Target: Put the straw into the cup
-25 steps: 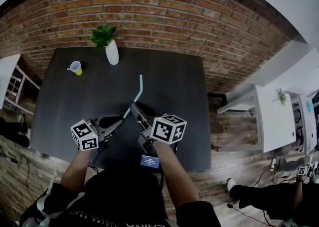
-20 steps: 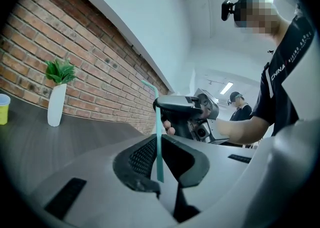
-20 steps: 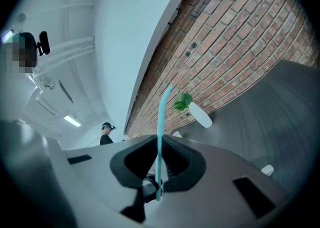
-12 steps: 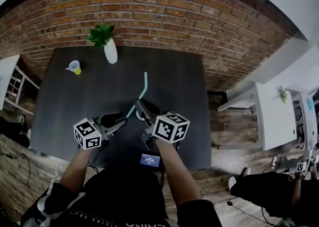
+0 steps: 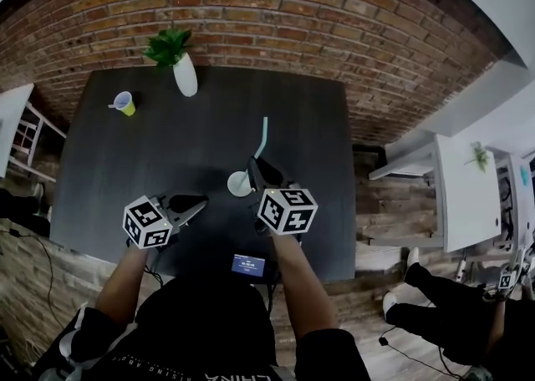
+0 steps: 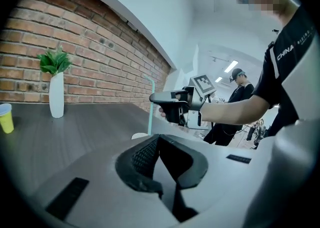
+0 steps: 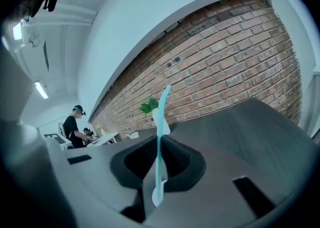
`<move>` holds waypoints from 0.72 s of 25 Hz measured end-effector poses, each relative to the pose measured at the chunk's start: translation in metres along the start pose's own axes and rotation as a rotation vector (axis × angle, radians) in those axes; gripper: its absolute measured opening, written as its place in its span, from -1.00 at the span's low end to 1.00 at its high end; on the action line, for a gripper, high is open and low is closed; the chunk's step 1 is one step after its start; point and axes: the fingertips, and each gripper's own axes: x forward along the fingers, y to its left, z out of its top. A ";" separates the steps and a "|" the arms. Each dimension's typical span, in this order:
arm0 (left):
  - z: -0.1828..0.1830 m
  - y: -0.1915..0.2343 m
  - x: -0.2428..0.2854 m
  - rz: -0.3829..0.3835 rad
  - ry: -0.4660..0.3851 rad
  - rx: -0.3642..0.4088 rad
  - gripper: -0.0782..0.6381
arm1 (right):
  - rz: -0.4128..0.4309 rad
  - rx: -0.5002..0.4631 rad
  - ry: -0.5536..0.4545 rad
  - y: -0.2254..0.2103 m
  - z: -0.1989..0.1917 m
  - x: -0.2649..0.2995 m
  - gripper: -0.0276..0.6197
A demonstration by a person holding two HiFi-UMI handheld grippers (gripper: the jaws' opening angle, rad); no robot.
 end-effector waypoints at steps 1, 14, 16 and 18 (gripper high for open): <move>-0.003 -0.001 0.001 -0.001 0.007 -0.007 -0.77 | -0.009 0.001 0.009 -0.006 -0.007 0.002 -0.82; -0.032 0.005 0.006 0.040 0.054 -0.066 -0.77 | -0.009 -0.065 0.100 -0.030 -0.074 0.026 -0.82; -0.034 0.006 0.008 0.041 0.052 -0.071 -0.77 | -0.006 -0.090 0.119 -0.030 -0.080 0.028 -0.82; -0.035 0.005 0.009 0.042 0.049 -0.078 -0.77 | -0.004 -0.110 0.133 -0.030 -0.084 0.029 -0.82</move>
